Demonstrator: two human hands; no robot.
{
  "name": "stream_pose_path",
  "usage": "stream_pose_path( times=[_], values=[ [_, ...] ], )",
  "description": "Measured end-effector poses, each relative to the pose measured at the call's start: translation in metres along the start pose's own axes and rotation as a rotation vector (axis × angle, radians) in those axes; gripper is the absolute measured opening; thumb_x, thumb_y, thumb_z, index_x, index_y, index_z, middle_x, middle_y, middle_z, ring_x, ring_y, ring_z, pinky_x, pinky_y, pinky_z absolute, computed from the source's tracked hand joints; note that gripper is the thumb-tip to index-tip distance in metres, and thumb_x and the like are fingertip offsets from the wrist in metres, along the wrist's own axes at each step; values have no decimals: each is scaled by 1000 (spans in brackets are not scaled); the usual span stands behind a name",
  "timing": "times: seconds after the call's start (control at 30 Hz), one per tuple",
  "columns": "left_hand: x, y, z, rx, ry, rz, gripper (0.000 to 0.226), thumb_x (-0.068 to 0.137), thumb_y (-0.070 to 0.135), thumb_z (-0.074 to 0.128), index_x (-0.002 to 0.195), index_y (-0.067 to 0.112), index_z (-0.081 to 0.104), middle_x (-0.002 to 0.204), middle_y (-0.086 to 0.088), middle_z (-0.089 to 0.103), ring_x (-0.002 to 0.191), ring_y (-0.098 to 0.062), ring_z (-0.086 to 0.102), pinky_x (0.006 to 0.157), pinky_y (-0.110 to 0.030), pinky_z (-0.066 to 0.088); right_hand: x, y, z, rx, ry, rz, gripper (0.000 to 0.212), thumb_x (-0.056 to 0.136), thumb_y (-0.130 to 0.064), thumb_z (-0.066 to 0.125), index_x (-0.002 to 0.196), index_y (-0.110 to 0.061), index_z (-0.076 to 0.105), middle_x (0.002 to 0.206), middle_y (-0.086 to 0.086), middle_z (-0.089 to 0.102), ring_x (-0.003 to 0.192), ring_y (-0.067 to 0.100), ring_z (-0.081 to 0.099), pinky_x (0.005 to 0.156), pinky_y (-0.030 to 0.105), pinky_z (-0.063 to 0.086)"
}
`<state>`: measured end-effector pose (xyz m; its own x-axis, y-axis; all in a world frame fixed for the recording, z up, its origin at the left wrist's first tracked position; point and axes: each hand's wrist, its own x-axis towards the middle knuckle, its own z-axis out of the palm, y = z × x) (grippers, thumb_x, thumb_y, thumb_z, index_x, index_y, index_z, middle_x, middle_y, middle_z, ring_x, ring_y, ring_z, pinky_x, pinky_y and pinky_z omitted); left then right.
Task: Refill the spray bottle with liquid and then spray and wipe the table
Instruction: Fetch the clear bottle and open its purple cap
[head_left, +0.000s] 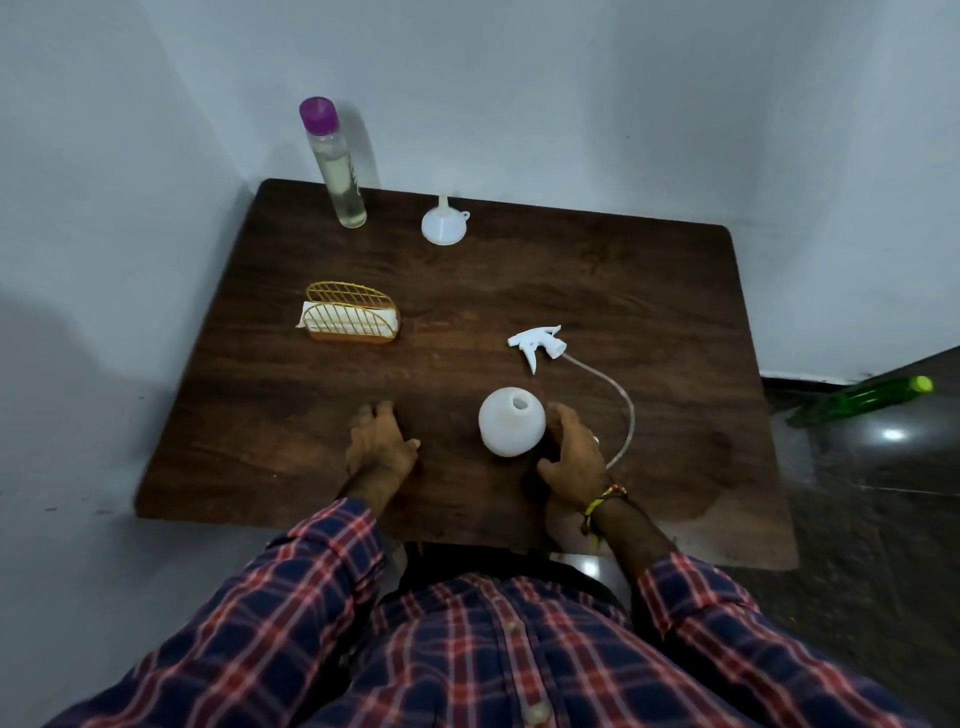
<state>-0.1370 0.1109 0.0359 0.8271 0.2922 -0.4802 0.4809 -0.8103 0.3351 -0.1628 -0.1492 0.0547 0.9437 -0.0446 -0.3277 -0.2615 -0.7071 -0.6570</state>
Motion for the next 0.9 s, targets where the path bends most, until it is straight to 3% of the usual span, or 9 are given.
stream_pose_path(
  times=[0.1,0.2,0.3,0.43,0.6,0.73,0.9],
  values=[
    [11,-9,-8,11,15,-57,79,78,32,78,142,16,35,151,-15,29,137,-37,33,109,-50,37,-1,-12,-19,43,127,2,60,73,-2,63,131,-12,54,110,3,68,108,28,64,97,45,52],
    [23,-15,-18,6,23,-105,84,75,32,80,142,13,34,150,-18,30,138,-39,31,110,-51,35,8,-43,-44,32,248,-69,43,79,-1,64,121,-11,62,90,-6,63,89,19,66,82,32,52],
    [36,-16,-34,-44,42,-156,88,74,28,82,143,9,32,152,-20,27,141,-40,26,112,-52,32,26,-83,-64,15,257,-183,35,83,-3,63,117,-11,64,83,-8,61,85,18,66,80,36,55],
    [45,-18,-59,-77,0,-257,107,75,25,83,153,7,12,160,-21,8,147,-40,10,116,-53,24,56,-136,-77,-3,239,-314,33,82,-6,66,115,-9,64,84,-2,63,83,23,67,84,44,56],
    [54,-43,-73,46,-28,-264,130,66,39,87,155,14,-4,162,-16,-5,148,-42,0,112,-63,24,96,-203,-75,-69,170,-361,30,82,-12,70,112,-10,66,83,0,66,88,26,68,88,40,55],
    [61,-65,-75,39,-105,-243,136,62,52,85,154,16,-8,162,-13,-9,146,-46,-2,111,-65,24,131,-252,-57,-133,135,-357,32,83,-15,71,113,-6,65,102,13,73,107,31,64,94,31,44],
    [76,-67,-85,33,-219,-237,141,58,52,88,154,12,-7,162,-15,-11,146,-48,-1,112,-63,26,180,-296,-12,-93,86,-270,53,82,-34,78,124,-8,61,115,11,70,114,26,62,102,31,45]
  ],
)
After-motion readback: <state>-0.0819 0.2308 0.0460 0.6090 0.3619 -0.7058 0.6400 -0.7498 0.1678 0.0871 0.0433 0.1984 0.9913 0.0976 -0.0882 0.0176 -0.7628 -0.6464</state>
